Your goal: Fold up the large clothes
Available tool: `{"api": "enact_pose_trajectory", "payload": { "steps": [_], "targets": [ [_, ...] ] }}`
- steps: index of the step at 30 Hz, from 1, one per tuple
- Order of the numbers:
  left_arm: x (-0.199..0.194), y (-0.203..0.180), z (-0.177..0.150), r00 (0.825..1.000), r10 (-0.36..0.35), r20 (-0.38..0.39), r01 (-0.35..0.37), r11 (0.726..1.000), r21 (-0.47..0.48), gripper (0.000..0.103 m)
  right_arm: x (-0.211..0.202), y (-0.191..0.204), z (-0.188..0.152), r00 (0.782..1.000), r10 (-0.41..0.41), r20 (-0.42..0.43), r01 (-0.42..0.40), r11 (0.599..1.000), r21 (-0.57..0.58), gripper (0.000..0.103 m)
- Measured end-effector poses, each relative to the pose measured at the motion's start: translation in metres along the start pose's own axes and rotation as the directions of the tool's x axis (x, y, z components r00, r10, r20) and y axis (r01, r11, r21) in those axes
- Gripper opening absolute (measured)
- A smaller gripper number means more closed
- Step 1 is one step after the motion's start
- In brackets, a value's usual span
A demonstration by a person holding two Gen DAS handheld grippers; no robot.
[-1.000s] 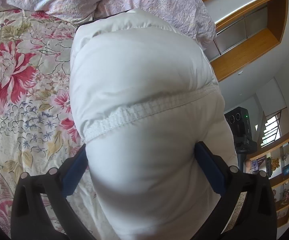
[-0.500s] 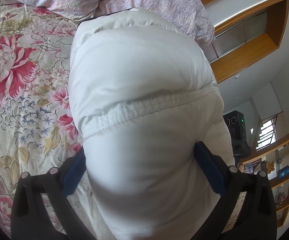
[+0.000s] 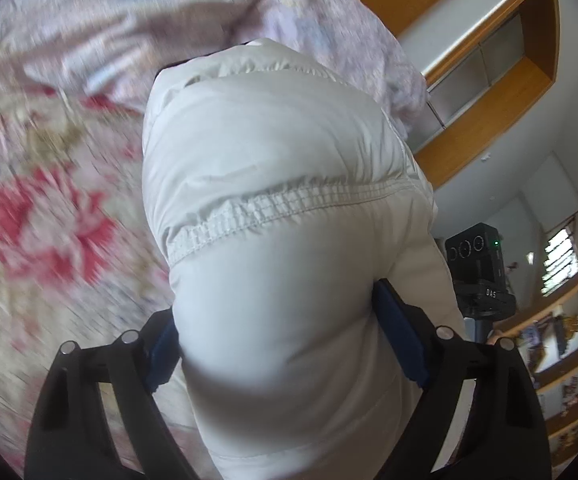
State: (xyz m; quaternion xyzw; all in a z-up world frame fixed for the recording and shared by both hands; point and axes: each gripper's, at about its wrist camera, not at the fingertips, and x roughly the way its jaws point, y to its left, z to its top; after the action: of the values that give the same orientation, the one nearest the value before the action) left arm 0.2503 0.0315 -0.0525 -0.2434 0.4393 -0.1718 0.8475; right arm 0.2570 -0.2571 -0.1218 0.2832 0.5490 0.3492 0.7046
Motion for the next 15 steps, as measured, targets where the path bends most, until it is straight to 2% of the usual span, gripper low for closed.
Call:
{"api": "enact_pose_trajectory", "payload": {
  "steps": [5,9,15],
  "targets": [
    [-0.012,0.024,0.026,0.995,0.088,0.055,-0.088,0.996,0.014,0.085,0.034,0.015,0.037,1.000,0.007,-0.012,-0.007,1.000,-0.022,0.071],
    [-0.015,0.040,0.054,0.984,0.151,0.093,-0.154,0.988,0.019,0.085,0.057,0.022,0.067,1.000,0.005,-0.014,-0.005,1.000,-0.027,0.070],
    [-0.007,0.063,0.080,0.973,0.202,0.112,-0.204,0.979,0.005,0.084,0.076,0.018,0.094,1.000,-0.025,0.002,0.025,1.000,-0.014,0.069]
  ]
}}
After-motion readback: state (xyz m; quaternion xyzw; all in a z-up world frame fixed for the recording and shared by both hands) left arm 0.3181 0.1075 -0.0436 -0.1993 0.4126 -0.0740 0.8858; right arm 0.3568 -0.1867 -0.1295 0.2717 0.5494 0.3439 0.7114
